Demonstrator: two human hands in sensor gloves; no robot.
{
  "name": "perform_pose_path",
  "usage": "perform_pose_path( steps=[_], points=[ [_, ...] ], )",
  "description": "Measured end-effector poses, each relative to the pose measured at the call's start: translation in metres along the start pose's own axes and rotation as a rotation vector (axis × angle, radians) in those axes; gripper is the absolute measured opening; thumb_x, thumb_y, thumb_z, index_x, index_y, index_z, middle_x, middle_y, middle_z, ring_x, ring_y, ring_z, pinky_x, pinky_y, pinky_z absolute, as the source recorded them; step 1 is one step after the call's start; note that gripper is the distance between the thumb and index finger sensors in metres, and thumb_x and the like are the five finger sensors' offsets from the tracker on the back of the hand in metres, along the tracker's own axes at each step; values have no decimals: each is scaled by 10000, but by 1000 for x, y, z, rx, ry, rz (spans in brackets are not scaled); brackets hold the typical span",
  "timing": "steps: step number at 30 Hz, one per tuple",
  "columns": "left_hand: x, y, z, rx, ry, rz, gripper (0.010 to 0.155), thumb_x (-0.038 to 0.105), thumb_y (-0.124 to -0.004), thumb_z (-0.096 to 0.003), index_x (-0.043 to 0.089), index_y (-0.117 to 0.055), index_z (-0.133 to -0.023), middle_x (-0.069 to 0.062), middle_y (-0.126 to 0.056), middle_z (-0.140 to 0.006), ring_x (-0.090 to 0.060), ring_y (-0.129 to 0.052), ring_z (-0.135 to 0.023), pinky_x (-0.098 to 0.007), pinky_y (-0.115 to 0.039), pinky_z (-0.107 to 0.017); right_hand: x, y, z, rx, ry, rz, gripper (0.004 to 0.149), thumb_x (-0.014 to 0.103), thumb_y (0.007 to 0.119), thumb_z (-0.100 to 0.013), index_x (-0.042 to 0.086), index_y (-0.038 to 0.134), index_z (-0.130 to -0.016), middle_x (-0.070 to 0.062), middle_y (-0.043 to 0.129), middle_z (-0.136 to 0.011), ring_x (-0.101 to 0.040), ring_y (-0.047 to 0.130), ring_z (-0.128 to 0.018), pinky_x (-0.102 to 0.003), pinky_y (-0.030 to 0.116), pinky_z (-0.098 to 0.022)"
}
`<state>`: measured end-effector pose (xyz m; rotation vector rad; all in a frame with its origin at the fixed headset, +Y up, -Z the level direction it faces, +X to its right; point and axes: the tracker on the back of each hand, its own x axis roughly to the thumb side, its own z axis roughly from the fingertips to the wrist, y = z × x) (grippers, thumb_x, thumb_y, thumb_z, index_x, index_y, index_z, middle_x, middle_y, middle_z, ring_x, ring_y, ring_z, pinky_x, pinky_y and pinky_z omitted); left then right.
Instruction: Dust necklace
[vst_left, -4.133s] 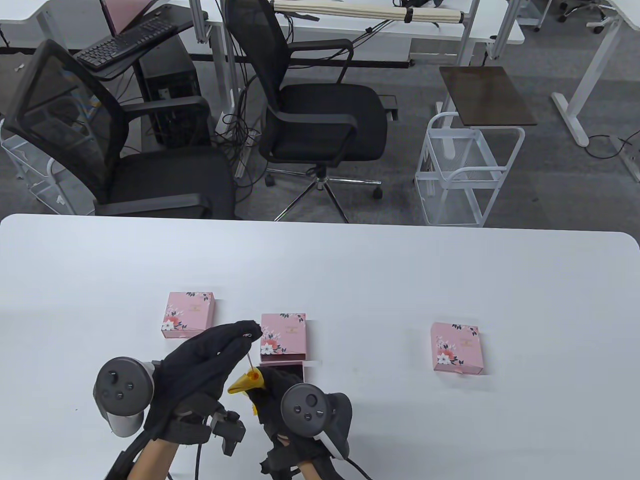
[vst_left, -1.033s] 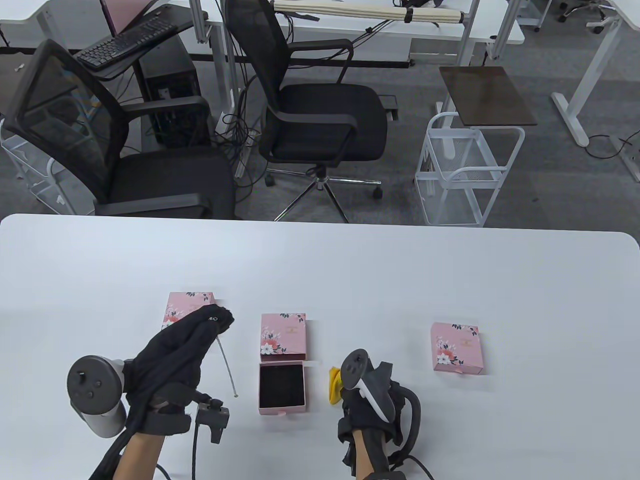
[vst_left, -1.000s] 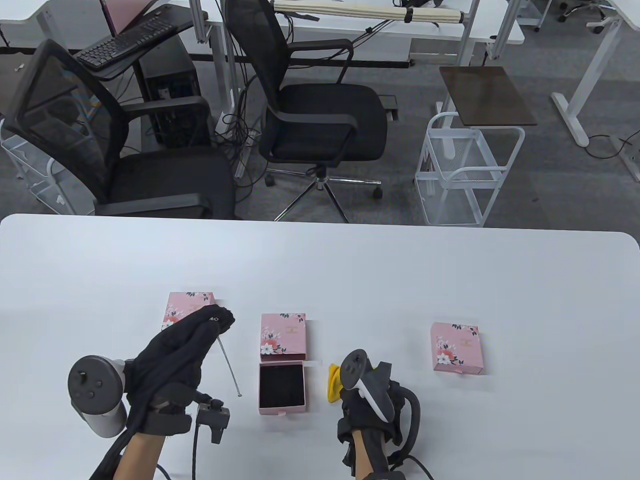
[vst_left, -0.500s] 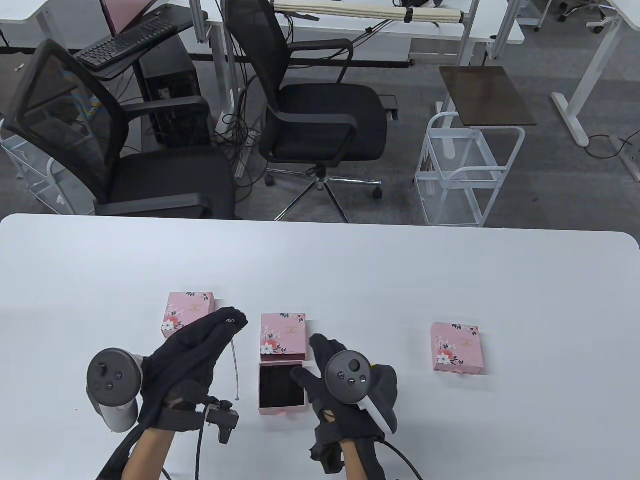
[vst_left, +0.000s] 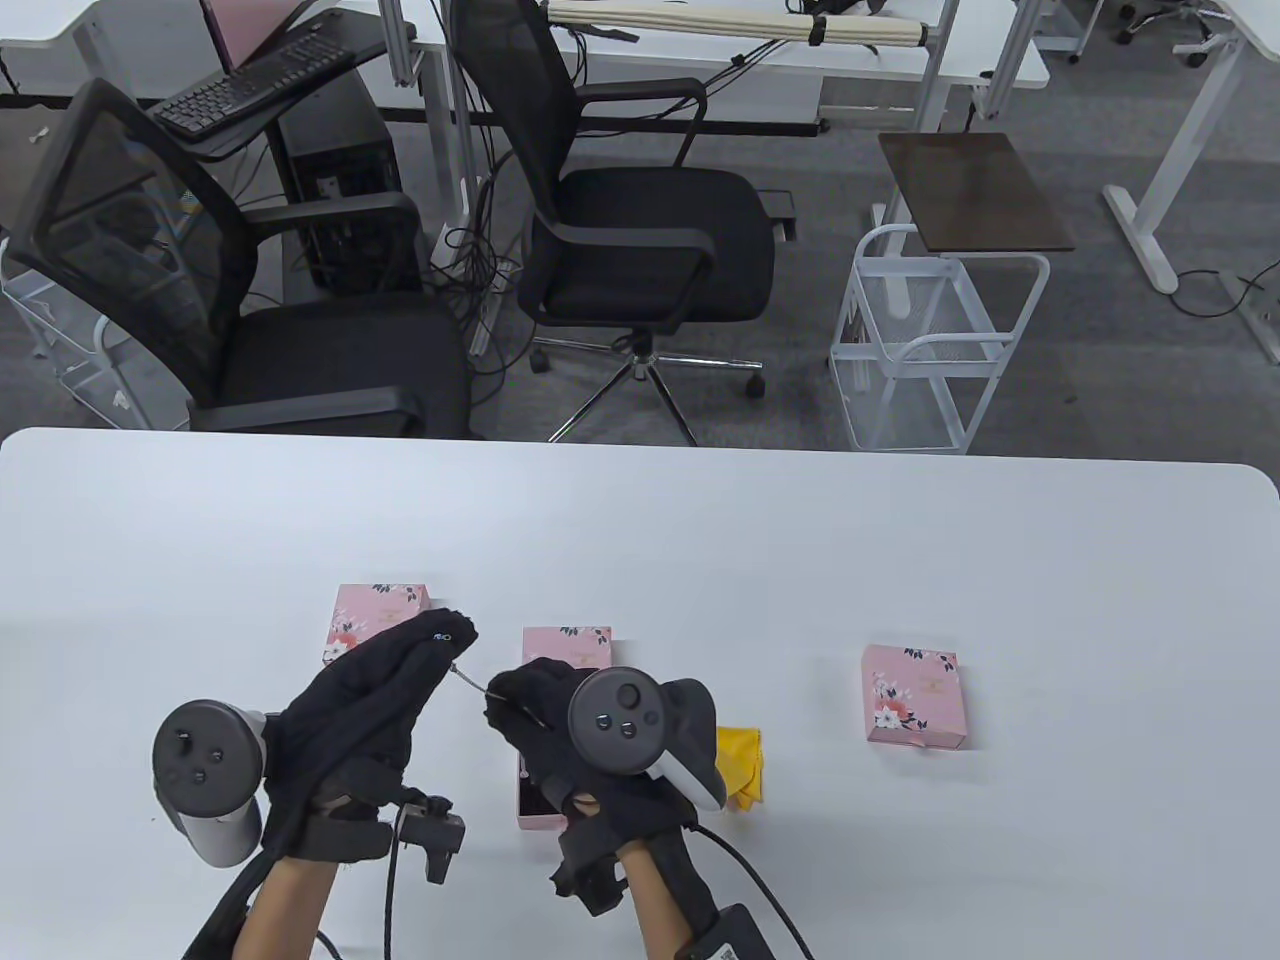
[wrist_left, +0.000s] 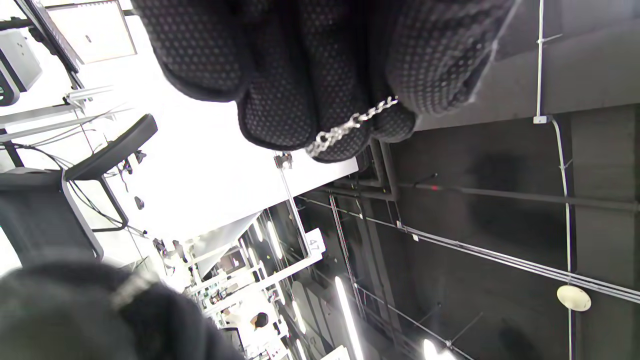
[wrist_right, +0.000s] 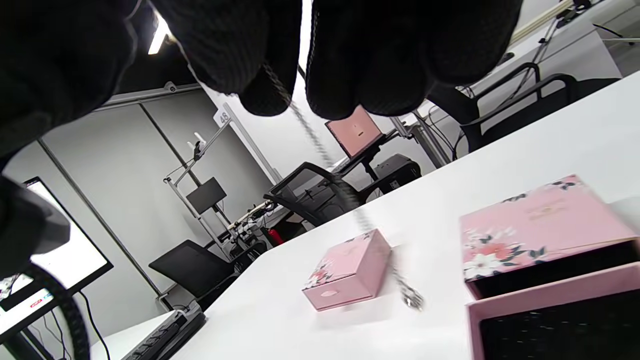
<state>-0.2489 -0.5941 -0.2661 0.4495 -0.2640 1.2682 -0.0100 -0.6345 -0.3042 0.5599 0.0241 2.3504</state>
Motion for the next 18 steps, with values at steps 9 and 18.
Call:
perform_pose_path(
  steps=[9,18],
  points=[
    [-10,22,-4,96,35,-36,378,471,-847,-545,302,-932,-872,16,-1041,-832,-193,-986,-762,-447,-832,-563,-42,-41,11,-90,120,-107,358,284,706,-673,117,738,-988,-282,707,-1046,-549,722,-856,-615,640,-645],
    [-13,33,-4,177,61,-159,381,471,-847,-546,296,-935,-873,14,-1044,-827,-192,-989,-756,-446,-836,-558,-59,-66,27,-209,222,-251,357,261,702,-674,95,739,-988,-282,759,-996,-542,773,-805,-603,673,-608]
  ],
)
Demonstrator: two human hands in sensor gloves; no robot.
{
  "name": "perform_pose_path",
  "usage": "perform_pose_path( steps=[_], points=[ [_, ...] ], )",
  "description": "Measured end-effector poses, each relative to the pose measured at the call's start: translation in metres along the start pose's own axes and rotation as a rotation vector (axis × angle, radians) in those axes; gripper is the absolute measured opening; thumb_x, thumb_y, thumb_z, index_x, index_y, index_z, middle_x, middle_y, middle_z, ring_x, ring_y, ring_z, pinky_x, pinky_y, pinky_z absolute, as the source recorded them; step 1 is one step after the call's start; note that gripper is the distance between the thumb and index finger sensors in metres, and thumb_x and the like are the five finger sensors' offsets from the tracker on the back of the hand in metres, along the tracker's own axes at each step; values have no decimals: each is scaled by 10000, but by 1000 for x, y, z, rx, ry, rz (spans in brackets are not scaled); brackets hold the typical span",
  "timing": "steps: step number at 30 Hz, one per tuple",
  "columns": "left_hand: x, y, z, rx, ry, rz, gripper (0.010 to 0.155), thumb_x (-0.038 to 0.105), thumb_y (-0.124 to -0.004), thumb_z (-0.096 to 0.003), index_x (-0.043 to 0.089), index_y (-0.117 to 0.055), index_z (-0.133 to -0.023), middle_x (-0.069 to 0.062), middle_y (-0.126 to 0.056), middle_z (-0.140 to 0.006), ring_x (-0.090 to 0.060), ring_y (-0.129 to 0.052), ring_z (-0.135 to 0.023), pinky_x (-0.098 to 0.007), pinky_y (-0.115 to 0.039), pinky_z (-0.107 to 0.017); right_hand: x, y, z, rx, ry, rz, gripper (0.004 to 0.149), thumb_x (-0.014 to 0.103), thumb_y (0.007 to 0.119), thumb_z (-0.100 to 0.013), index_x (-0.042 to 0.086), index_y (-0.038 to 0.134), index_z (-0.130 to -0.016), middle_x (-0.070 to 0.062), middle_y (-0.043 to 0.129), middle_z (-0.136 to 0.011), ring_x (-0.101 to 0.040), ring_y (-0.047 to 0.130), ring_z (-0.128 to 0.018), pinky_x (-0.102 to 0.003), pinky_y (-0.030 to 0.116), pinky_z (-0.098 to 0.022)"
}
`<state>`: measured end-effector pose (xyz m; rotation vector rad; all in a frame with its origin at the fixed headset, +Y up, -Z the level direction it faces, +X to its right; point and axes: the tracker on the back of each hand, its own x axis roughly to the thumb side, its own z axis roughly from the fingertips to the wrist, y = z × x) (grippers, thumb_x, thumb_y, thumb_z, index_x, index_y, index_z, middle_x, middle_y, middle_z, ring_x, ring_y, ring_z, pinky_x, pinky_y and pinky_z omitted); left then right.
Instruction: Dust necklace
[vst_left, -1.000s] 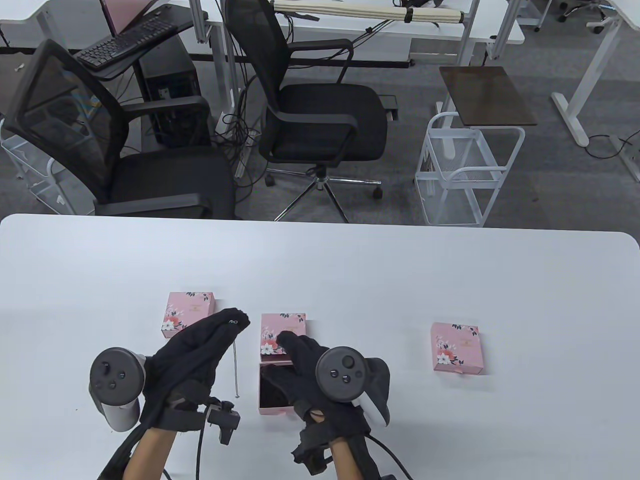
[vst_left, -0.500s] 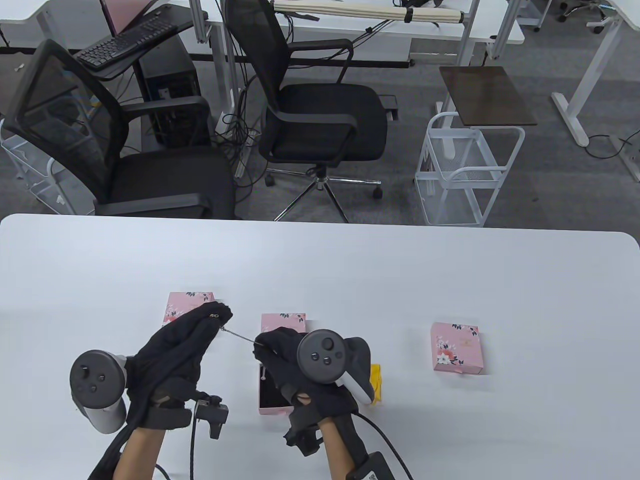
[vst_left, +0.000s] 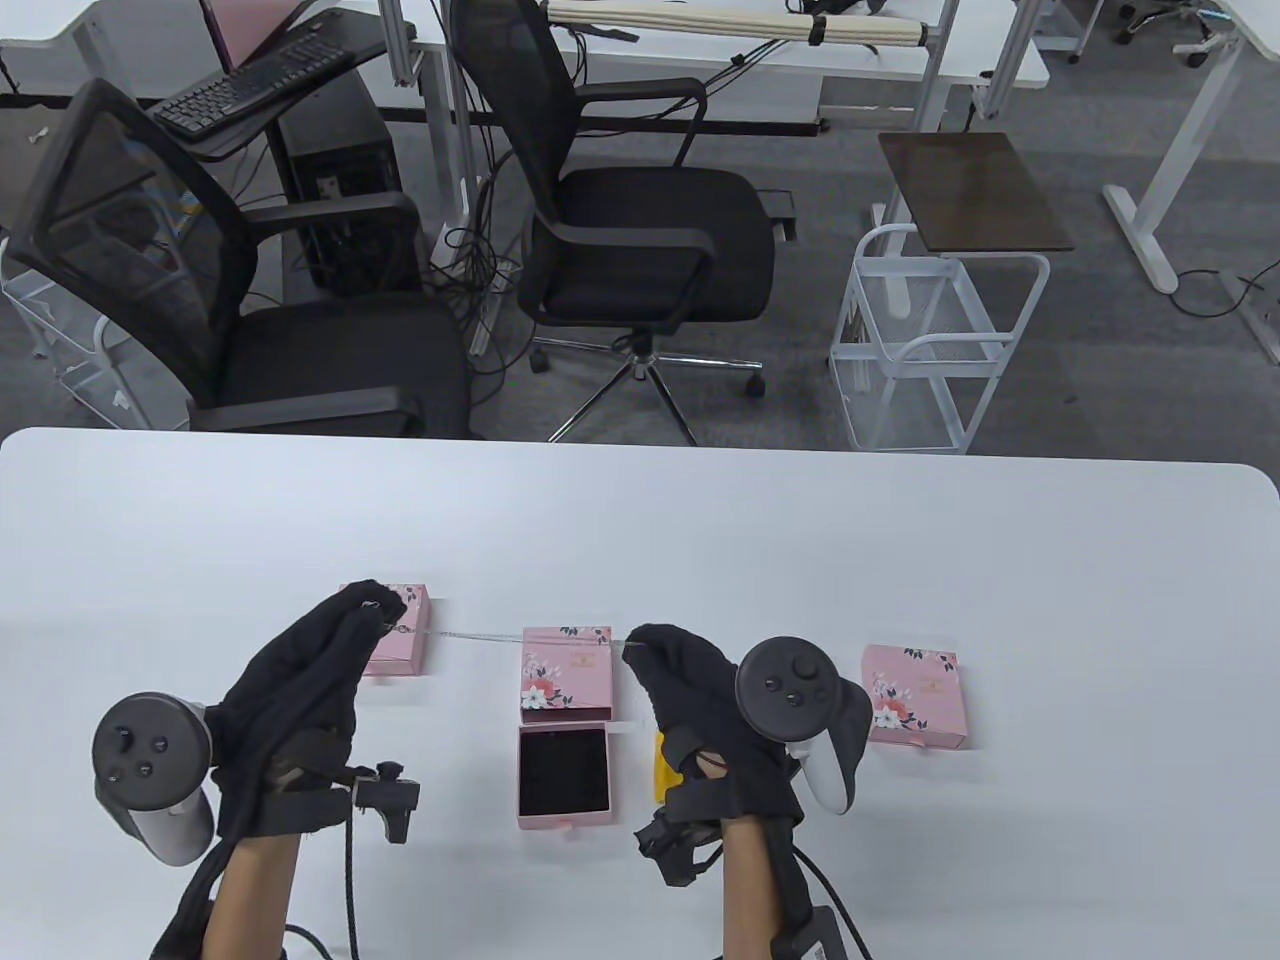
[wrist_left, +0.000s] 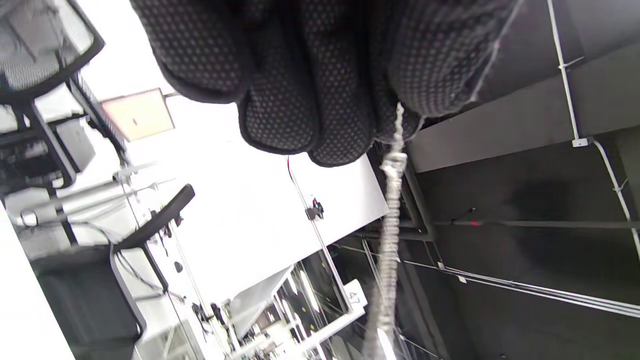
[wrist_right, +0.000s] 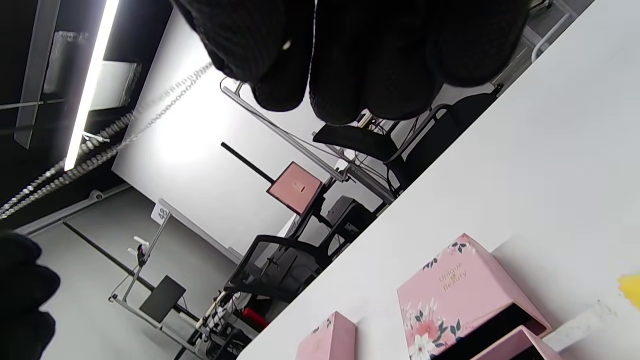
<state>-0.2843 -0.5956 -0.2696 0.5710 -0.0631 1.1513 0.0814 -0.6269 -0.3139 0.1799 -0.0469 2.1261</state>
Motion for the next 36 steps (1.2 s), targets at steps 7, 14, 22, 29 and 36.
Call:
perform_pose_path(
  steps=[7,14,22,29,36],
  points=[
    [6,-10,1,-31,-37,-172,380,464,-851,-547,289,-939,-872,6,-1044,-831,-205,-987,-758,-453,-833,-558,13,-8,9,-115,-57,-43,358,272,702,-674,105,736,-988,-268,795,-956,-512,811,-770,-576,701,-587],
    [3,-46,5,-223,-30,-287,381,447,-848,-554,275,-935,-884,-12,-1036,-848,-223,-977,-775,-467,-823,-566,29,-2,16,-189,-149,-66,355,285,713,-667,117,753,-977,-230,844,-905,-472,853,-725,-547,731,-570],
    [-15,-104,19,-448,33,-675,385,430,-842,-561,254,-940,-890,-28,-1046,-832,-230,-988,-752,-471,-827,-551,47,-3,27,-216,-222,-83,353,285,715,-664,117,758,-971,-216,867,-869,-449,874,-691,-531,745,-553],
    [-28,-127,26,-605,65,-743,385,427,-841,-563,253,-937,-893,-30,-1042,-839,-233,-983,-760,-473,-823,-555,49,-2,29,-217,-231,-84,351,286,720,-661,122,766,-968,-208,880,-849,-437,885,-671,-521,755,-539],
    [-36,-139,30,-740,93,-713,386,426,-832,-567,257,-930,-901,-30,-1033,-854,-239,-974,-775,-479,-816,-564,52,5,29,-219,-254,-42,349,290,724,-658,129,775,-962,-193,893,-830,-421,899,-651,-509,766,-528]
  ],
)
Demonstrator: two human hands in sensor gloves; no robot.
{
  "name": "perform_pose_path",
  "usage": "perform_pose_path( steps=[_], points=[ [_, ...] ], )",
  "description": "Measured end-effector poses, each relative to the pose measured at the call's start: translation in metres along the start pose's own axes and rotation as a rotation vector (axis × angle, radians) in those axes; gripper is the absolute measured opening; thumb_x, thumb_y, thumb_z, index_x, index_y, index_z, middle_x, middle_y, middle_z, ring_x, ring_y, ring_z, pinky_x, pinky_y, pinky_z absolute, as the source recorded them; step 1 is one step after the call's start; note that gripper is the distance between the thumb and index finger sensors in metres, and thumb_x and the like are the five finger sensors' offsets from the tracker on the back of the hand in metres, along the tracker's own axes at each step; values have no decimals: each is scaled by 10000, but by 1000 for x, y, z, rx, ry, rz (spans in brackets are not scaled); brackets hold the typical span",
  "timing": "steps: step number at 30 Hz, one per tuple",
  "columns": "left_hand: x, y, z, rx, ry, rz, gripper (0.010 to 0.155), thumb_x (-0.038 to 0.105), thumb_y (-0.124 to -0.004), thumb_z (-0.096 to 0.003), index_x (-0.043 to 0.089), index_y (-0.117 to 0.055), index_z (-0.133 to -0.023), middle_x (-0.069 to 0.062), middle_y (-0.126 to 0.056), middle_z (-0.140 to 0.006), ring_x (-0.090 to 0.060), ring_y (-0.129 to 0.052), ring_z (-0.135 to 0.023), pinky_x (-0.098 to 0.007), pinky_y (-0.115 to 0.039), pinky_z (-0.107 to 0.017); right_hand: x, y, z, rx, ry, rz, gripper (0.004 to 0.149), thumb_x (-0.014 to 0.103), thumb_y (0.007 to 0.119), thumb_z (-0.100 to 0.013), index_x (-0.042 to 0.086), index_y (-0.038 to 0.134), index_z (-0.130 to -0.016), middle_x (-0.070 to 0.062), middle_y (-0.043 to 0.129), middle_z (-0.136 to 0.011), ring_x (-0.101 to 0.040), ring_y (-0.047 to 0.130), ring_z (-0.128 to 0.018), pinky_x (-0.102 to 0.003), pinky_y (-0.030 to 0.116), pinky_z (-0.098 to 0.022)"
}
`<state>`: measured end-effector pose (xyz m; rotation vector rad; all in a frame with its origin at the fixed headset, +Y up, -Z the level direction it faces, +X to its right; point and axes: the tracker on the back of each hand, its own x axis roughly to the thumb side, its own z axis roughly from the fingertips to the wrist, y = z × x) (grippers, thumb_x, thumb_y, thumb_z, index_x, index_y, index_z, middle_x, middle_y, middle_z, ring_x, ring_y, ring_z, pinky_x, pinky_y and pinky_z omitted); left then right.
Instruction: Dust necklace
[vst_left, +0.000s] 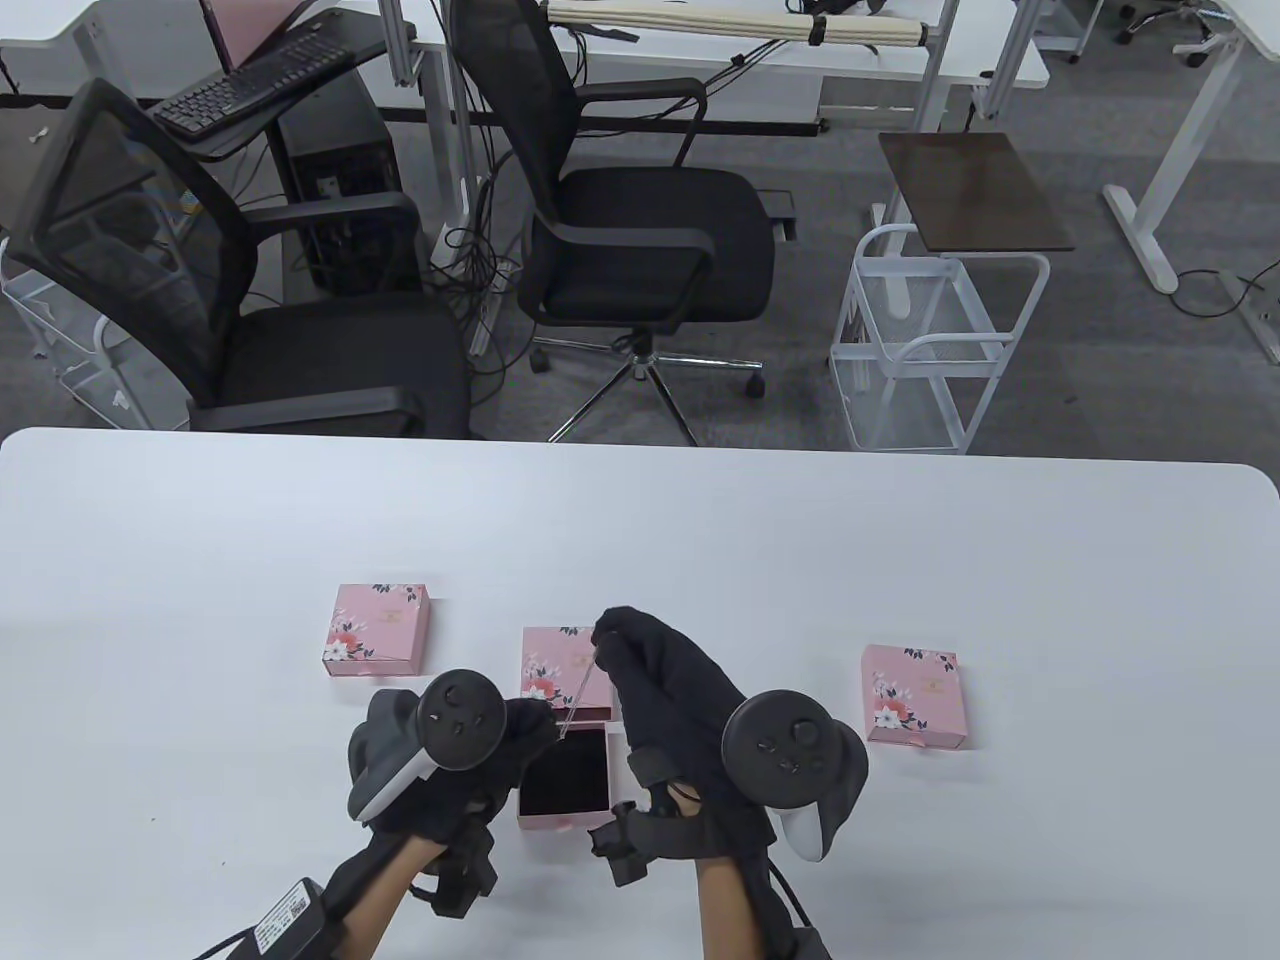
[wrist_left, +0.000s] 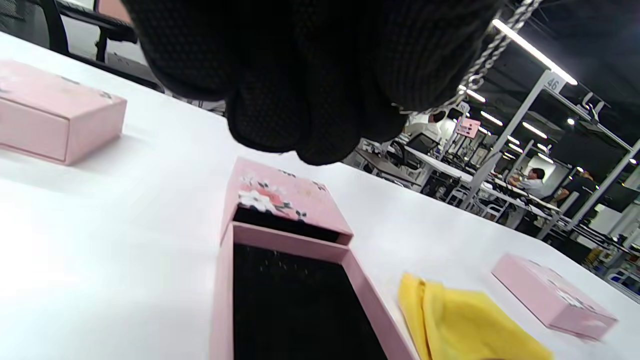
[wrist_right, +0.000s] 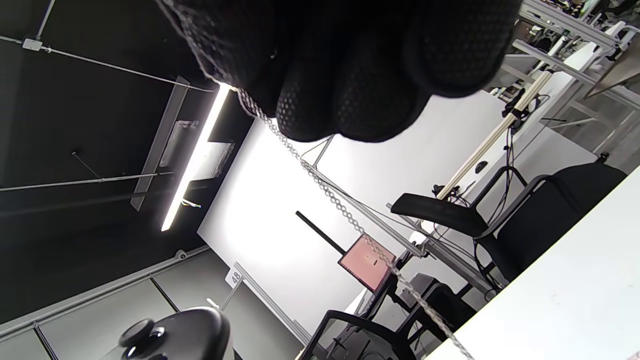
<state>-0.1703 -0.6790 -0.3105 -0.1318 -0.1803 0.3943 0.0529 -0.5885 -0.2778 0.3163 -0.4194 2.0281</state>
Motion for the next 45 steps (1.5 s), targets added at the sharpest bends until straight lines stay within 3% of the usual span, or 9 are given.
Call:
perform_pose_path(
  steps=[6,12,16,20,25,29,32,38,45],
  points=[
    [-2,3,0,-21,-7,41,416,460,-816,-572,258,-906,-923,-36,-1012,-890,-260,-958,-799,-488,-804,-579,4,1,2,-37,-37,-27,350,296,726,-655,135,774,-963,-185,899,-821,-412,904,-644,-502,772,-522],
    [-12,23,7,-36,34,58,513,522,-755,-592,227,-843,-1002,-101,-955,-967,-327,-909,-844,-524,-767,-604,8,0,4,-84,-85,-29,347,293,737,-646,142,792,-954,-180,908,-817,-408,910,-643,-498,777,-519],
    [-9,43,20,170,-16,117,541,536,-741,-587,222,-819,-1020,-97,-950,-972,-320,-914,-839,-519,-772,-601,8,0,3,-54,-80,-17,350,291,741,-647,137,791,-957,-182,909,-820,-415,910,-647,-505,774,-522],
    [-2,59,37,304,-203,411,568,541,-754,-576,212,-796,-1037,-88,-942,-982,-304,-913,-851,-509,-778,-610,11,2,2,29,-72,29,350,294,747,-650,139,795,-960,-196,888,-852,-438,886,-681,-522,755,-544],
    [5,56,40,184,-262,620,614,528,-811,-550,183,-763,-1055,-90,-950,-967,-297,-932,-828,-497,-797,-591,19,14,3,76,-159,130,349,306,769,-639,150,814,-948,-216,842,-918,-459,847,-746,-532,735,-575],
    [2,53,39,310,-231,632,476,466,-866,-530,200,-890,-924,-19,-1072,-766,-198,-1032,-646,-428,-872,-471,23,24,3,132,-193,182,348,315,767,-637,167,814,-949,-223,802,-963,-470,812,-790,-538,715,-599],
    [-1,55,38,298,-238,635,385,438,-879,-531,222,-947,-842,21,-1108,-661,-152,-1058,-565,-400,-892,-421,23,26,3,118,-202,180,348,316,767,-637,169,813,-950,-224,801,-964,-470,812,-790,-538,716,-597],
    [-4,65,38,201,-298,675,378,432,-872,-536,222,-954,-839,21,-1115,-635,-144,-1061,-543,-397,-895,-406,12,19,0,66,-148,166,351,311,760,-640,163,804,-956,-218,822,-943,-465,828,-770,-535,725,-584],
    [-8,66,36,84,-336,808,381,431,-864,-543,214,-948,-846,25,-1107,-646,-153,-1052,-556,-398,-889,-418,-3,31,-5,184,-62,85,363,308,721,-658,166,769,-989,-233,813,-954,-478,821,-775,-545,717,-588]
  ],
)
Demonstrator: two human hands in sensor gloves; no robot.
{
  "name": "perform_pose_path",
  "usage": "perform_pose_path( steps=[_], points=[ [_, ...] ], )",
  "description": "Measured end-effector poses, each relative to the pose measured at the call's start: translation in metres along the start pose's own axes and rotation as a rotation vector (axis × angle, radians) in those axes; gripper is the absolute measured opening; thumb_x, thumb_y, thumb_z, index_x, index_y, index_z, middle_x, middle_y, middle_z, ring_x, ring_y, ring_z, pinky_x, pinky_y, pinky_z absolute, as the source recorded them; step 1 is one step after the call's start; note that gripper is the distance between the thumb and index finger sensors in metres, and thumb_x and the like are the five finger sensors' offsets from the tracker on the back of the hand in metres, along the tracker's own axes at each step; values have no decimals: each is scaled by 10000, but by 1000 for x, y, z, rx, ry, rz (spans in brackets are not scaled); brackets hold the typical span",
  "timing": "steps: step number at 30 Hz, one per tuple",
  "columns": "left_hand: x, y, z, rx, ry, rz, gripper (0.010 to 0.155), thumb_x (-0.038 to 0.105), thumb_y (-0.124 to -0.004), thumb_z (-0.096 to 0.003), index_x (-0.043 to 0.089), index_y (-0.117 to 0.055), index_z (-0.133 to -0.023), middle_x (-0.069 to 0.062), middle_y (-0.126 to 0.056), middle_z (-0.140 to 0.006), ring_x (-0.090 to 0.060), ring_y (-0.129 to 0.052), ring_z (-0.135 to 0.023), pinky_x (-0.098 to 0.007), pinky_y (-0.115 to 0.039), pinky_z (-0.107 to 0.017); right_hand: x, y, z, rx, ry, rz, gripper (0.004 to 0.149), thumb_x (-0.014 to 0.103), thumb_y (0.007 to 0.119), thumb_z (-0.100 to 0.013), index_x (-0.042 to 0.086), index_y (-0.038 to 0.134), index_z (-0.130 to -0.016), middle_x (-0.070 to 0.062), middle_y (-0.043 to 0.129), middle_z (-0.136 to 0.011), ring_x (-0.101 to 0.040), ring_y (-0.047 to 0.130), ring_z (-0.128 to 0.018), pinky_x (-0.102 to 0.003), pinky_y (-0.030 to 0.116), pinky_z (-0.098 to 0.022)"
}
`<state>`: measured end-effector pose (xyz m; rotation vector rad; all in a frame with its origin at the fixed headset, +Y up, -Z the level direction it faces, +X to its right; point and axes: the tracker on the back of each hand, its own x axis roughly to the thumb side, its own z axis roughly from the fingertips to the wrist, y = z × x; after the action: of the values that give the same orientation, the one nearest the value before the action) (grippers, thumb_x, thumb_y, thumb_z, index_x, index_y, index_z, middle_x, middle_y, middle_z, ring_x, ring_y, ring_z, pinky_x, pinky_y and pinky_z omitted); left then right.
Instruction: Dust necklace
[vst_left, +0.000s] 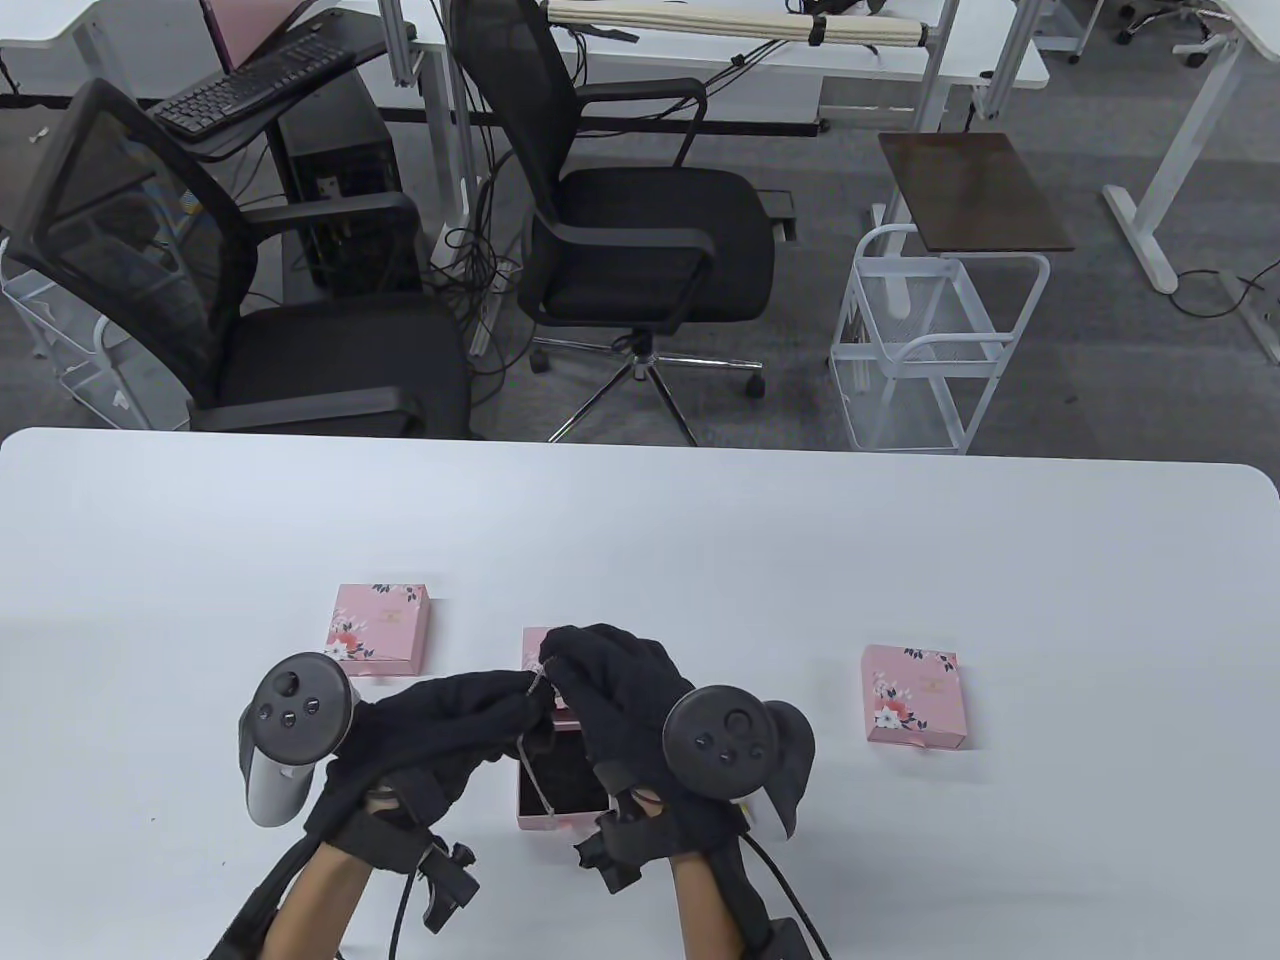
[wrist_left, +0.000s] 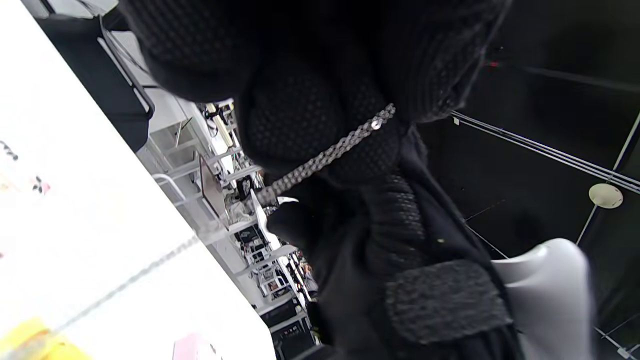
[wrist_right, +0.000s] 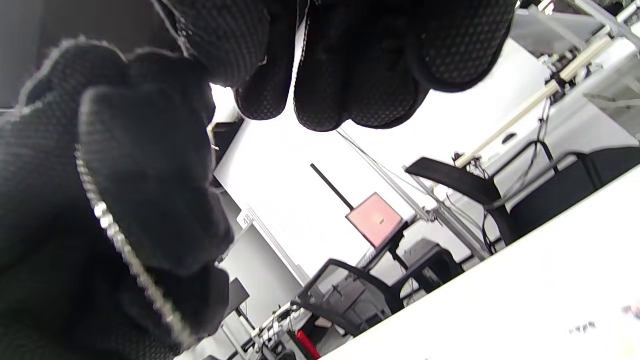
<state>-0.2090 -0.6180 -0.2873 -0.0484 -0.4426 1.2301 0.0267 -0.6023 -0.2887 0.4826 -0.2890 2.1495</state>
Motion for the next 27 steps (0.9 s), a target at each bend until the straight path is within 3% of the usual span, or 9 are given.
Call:
perform_pose_path(
  steps=[4,8,12,14,16,20,24,27],
  points=[
    [-8,0,-1,23,25,156,379,430,-863,-549,223,-939,-857,24,-1103,-656,-147,-1049,-561,-393,-888,-418,-4,5,-1,51,33,28,434,304,720,-668,116,691,-1057,-272,744,-1017,-502,793,-805,-562,700,-604],
    [-14,3,1,91,57,277,374,428,-857,-560,236,-923,-874,27,-1094,-676,-144,-1044,-573,-385,-887,-420,4,3,1,-13,-4,51,512,313,735,-661,91,609,-1106,-302,655,-1074,-518,759,-841,-574,684,-622],
    [-14,10,5,199,61,267,378,443,-844,-563,261,-905,-889,35,-1073,-734,-151,-1031,-627,-391,-879,-457,17,-2,7,-107,-61,9,400,326,755,-648,121,739,-991,-223,806,-947,-440,858,-738,-534,736,-579],
    [-13,12,7,223,53,248,373,467,-850,-555,295,-913,-880,23,-1051,-786,-173,-1013,-677,-409,-864,-492,23,-1,8,-51,-72,3,369,354,763,-646,143,786,-947,-201,855,-900,-425,889,-697,-532,749,-564],
    [-11,12,8,238,51,224,364,482,-848,-554,317,-918,-871,9,-1007,-868,-204,-975,-751,-434,-838,-541,26,2,8,-11,-64,4,391,361,771,-645,125,790,-955,-213,855,-906,-433,888,-702,-539,748,-564],
    [-9,7,8,231,49,207,368,478,-847,-556,312,-913,-878,-46,-878,-1021,-298,-865,-879,-506,-759,-622,28,18,5,120,-34,26,565,386,777,-644,28,667,-1068,-302,722,-1033,-513,800,-808,-585,698,-608],
    [-8,3,7,224,52,166,366,477,-844,-558,324,-909,-884,-93,-772,-1100,-373,-762,-944,-550,-698,-660,29,29,5,97,-20,47,596,355,794,-634,-9,634,-1078,-331,697,-1040,-525,793,-812,-585,698,-605],
    [-8,2,7,208,49,190,363,467,-841,-563,323,-904,-890,-108,-748,-1115,-387,-731,-960,-554,-687,-664,31,32,6,37,-39,80,511,338,800,-629,32,712,-1029,-280,788,-977,-475,856,-755,-552,737,-574]
  ],
)
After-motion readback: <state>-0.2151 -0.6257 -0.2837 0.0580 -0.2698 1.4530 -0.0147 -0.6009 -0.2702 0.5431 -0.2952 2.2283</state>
